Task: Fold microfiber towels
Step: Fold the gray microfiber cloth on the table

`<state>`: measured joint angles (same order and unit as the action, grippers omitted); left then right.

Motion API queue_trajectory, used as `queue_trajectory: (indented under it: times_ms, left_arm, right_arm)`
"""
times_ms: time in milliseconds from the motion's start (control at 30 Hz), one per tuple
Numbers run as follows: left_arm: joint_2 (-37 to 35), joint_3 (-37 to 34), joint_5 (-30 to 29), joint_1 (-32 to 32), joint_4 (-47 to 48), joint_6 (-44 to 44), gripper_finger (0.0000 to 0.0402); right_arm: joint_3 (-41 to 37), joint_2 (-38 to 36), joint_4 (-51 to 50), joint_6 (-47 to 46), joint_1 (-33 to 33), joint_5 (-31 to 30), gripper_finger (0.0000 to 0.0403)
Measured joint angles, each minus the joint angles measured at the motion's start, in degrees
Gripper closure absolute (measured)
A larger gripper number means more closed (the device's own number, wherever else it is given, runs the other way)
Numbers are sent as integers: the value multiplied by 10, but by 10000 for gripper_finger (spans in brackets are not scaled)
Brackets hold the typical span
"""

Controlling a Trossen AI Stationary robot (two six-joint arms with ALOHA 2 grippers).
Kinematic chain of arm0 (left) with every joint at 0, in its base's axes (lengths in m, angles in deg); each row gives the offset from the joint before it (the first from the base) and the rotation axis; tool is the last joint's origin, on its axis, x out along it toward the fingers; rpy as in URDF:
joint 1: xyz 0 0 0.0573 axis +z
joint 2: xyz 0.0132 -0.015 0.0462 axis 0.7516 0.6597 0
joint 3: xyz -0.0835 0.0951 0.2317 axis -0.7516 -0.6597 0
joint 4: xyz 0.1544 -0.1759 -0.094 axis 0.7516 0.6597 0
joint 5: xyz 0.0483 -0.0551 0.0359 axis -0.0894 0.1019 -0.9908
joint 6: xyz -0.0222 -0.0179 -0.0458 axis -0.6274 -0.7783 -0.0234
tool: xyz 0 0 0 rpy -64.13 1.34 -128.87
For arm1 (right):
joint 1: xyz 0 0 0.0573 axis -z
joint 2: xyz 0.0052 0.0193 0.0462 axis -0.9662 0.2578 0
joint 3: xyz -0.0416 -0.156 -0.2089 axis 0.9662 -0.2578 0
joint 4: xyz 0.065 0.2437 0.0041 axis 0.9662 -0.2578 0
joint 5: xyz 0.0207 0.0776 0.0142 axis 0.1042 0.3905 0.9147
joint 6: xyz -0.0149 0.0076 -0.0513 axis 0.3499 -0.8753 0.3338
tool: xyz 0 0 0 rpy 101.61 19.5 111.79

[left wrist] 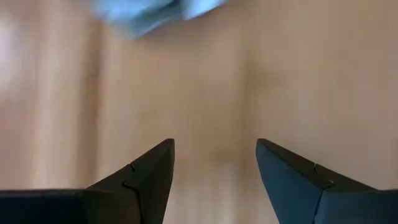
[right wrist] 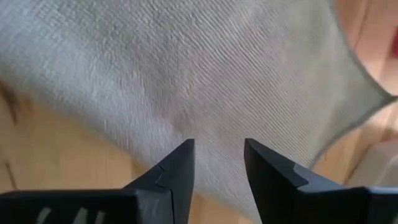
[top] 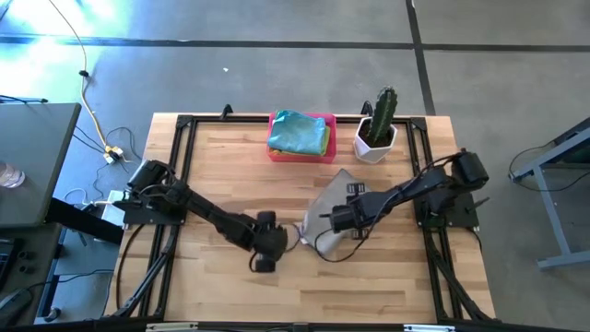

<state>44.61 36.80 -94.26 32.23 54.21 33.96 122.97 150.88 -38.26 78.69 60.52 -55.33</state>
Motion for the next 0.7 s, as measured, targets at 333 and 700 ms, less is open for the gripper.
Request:
queue_trajectory:
  times_ms: [333, 700]
  left_arm:
    - [0, 0, -4, -31, -138, 131, 186]
    - [0, 0, -4, -31, -138, 121, 186]
  right_arm:
    - [1, -44, 134, 24, -116, 15, 270]
    - [1, 41, 295, 83, -188, -40, 270]
